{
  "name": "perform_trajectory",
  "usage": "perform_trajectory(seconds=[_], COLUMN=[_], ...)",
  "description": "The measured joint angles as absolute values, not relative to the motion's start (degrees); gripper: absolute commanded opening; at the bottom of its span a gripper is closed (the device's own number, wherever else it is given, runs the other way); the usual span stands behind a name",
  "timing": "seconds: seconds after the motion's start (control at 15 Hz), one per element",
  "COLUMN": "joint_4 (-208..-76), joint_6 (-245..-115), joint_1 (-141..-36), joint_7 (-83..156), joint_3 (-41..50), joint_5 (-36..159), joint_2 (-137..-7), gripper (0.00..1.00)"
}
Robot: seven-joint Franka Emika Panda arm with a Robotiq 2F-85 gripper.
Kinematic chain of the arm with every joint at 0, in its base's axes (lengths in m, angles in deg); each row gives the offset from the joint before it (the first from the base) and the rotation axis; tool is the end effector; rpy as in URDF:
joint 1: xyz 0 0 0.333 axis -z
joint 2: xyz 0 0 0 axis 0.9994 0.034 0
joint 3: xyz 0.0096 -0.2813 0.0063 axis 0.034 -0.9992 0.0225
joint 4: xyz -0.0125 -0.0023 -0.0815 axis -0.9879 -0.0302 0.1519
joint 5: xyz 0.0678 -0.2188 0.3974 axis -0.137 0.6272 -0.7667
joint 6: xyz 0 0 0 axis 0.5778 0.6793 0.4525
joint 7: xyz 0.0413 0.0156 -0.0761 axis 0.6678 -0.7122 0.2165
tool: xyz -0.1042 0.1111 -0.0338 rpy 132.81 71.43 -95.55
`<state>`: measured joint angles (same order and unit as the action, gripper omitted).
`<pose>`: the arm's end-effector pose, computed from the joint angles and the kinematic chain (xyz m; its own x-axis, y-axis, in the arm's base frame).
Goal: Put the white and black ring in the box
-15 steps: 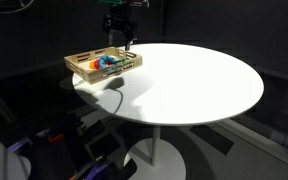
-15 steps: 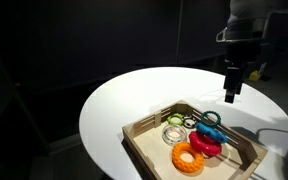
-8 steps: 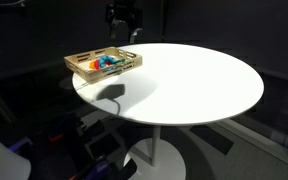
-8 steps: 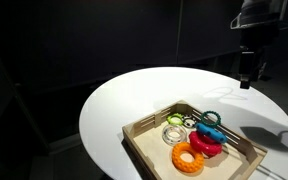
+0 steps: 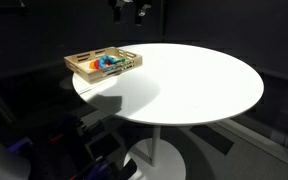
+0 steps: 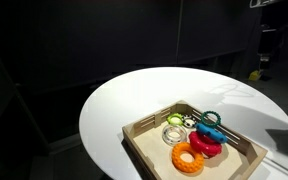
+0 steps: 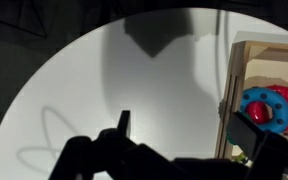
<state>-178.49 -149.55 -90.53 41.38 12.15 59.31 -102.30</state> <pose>0.5113 0.0501 0.3374 0.9765 0.0985 -0.1917 0.1056 -0.9940 0.0273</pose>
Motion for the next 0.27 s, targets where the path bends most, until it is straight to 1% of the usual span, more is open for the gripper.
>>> perform_trajectory(seconds=[0.27], joint_4=[-178.4], joint_6=[-149.0], joint_1=[-90.4], joint_7=[41.4], joint_3=[11.9], joint_5=[59.4], joint_2=[-103.2], gripper=[1.0])
